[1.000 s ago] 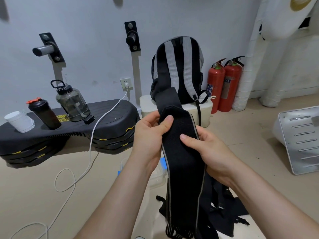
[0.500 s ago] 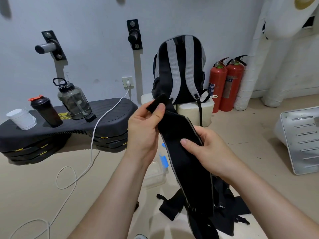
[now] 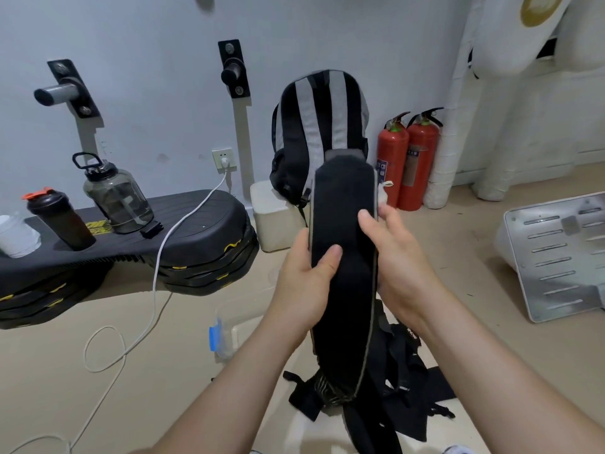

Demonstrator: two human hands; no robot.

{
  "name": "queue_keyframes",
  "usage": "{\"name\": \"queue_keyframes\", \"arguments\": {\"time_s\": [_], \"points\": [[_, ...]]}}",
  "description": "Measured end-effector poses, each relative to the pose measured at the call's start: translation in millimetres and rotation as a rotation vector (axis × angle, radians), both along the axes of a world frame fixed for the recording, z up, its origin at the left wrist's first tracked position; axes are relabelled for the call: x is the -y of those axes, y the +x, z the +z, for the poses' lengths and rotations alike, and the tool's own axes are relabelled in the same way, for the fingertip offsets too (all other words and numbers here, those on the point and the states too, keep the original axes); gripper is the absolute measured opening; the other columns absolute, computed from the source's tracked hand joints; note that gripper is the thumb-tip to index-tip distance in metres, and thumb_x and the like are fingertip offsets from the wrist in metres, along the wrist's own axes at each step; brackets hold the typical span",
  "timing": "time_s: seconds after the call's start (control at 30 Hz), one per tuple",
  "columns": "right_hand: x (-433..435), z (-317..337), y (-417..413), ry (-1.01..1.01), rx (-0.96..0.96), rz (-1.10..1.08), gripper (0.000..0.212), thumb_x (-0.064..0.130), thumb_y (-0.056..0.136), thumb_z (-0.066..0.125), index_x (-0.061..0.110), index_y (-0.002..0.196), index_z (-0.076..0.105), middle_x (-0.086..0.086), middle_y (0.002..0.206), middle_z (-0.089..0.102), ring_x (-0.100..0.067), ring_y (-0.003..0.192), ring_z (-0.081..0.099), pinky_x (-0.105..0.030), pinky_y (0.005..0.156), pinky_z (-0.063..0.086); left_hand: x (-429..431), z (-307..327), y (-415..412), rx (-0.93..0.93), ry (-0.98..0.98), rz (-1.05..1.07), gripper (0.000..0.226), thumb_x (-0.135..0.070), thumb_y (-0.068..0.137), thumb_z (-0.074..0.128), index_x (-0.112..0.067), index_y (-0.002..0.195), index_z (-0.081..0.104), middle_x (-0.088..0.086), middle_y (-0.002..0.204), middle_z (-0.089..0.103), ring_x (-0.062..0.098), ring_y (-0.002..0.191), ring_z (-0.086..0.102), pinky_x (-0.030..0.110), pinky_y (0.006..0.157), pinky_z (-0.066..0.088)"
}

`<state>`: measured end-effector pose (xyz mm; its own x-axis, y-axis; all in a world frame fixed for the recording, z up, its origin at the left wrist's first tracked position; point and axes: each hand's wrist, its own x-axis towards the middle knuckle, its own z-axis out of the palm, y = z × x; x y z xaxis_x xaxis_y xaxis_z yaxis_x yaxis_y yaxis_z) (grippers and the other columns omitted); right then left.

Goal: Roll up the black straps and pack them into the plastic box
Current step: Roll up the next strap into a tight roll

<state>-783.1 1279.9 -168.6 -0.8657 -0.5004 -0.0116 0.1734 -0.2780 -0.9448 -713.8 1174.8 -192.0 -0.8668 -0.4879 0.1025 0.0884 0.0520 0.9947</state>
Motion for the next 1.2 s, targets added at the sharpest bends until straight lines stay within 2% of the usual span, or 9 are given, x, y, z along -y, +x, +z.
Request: {"name": "queue_keyframes", "arguments": {"time_s": [0.17,0.37,0.5,0.63,0.7,0.8,0.93,1.1,1.2], "points": [[-4,-21,9,0.429,-0.107,0.436,0.024,0.012,0.099,0.058,0.018,0.121,0.064,-0.006,0.111,0.074,-0.024,0.104,0.071,-0.041,0.096,0.055,12,7,-8,0.026,0.258,0.258,0.018,-0.006,0.103,0.047,-0.011,0.116,0.058,0.006,0.111,0.070,0.022,0.103,0.068,0.039,0.091,0.057],[-8,-31,10,0.515,-0.131,0.340,0.018,0.014,0.096,0.063,0.019,0.113,0.068,0.002,0.101,0.077,-0.016,0.093,0.074,-0.039,0.090,0.058,37,16,-10,-0.049,0.537,0.267,0.023,-0.013,0.104,0.050,-0.004,0.122,0.061,0.009,0.109,0.073,0.020,0.097,0.070,0.041,0.090,0.057],[0,-23,-3,0.208,0.024,0.098,0.015,0.006,0.097,0.059,0.014,0.106,0.068,-0.008,0.101,0.077,-0.023,0.093,0.073,-0.036,0.083,0.059,19,8,0,0.246,0.401,-0.035,0.036,-0.038,0.099,0.056,-0.009,0.118,0.067,-0.002,0.091,0.077,0.015,0.087,0.072,0.038,0.086,0.057],[2,-20,-28,0.160,0.230,-0.080,0.012,0.006,0.099,0.055,0.004,0.099,0.067,-0.016,0.098,0.073,-0.028,0.089,0.070,-0.036,0.072,0.058,-1,-14,16,0.446,0.145,-0.336,0.032,-0.036,0.095,0.064,-0.017,0.119,0.068,0.001,0.107,0.076,0.017,0.101,0.072,0.035,0.094,0.056],[1,-18,-34,0.136,0.338,-0.139,0.011,0.007,0.099,0.056,0.002,0.095,0.066,-0.014,0.092,0.072,-0.024,0.083,0.071,-0.034,0.066,0.057,-2,-27,19,0.446,0.055,-0.278,0.026,-0.028,0.093,0.069,-0.017,0.117,0.069,-0.001,0.105,0.077,0.015,0.099,0.073,0.035,0.094,0.056],[0,-21,-25,0.120,0.429,-0.041,0.018,0.018,0.100,0.056,0.002,0.097,0.065,-0.009,0.082,0.070,-0.018,0.069,0.071,-0.033,0.061,0.059,1,-31,16,0.300,0.159,-0.113,0.016,-0.018,0.095,0.066,-0.016,0.110,0.069,0.002,0.101,0.077,0.016,0.093,0.073,0.030,0.082,0.058],[-3,-35,4,0.343,0.388,0.275,0.034,0.039,0.099,0.057,0.010,0.109,0.070,-0.006,0.089,0.074,-0.022,0.085,0.071,-0.041,0.079,0.059,13,-25,7,0.231,0.193,0.068,0.012,-0.017,0.097,0.063,-0.014,0.106,0.070,0.005,0.097,0.077,0.019,0.089,0.074,0.032,0.075,0.060],[-4,-34,16,0.301,0.311,0.415,0.022,0.015,0.102,0.051,0.011,0.120,0.064,-0.014,0.100,0.073,-0.025,0.085,0.070,-0.037,0.073,0.060,19,-21,5,0.250,0.089,0.168,0.013,-0.021,0.097,0.063,-0.010,0.099,0.070,0.005,0.091,0.075,0.015,0.079,0.071,0.026,0.065,0.056],[1,-35,24,0.300,0.251,0.426,0.022,0.007,0.101,0.052,0.010,0.121,0.062,-0.016,0.103,0.072,-0.028,0.090,0.070,-0.041,0.077,0.061,25,-14,4,0.261,0.109,0.244,0.020,-0.030,0.096,0.062,-0.011,0.097,0.066,0.009,0.096,0.074,0.022,0.087,0.071,0.036,0.076,0.059]]}}
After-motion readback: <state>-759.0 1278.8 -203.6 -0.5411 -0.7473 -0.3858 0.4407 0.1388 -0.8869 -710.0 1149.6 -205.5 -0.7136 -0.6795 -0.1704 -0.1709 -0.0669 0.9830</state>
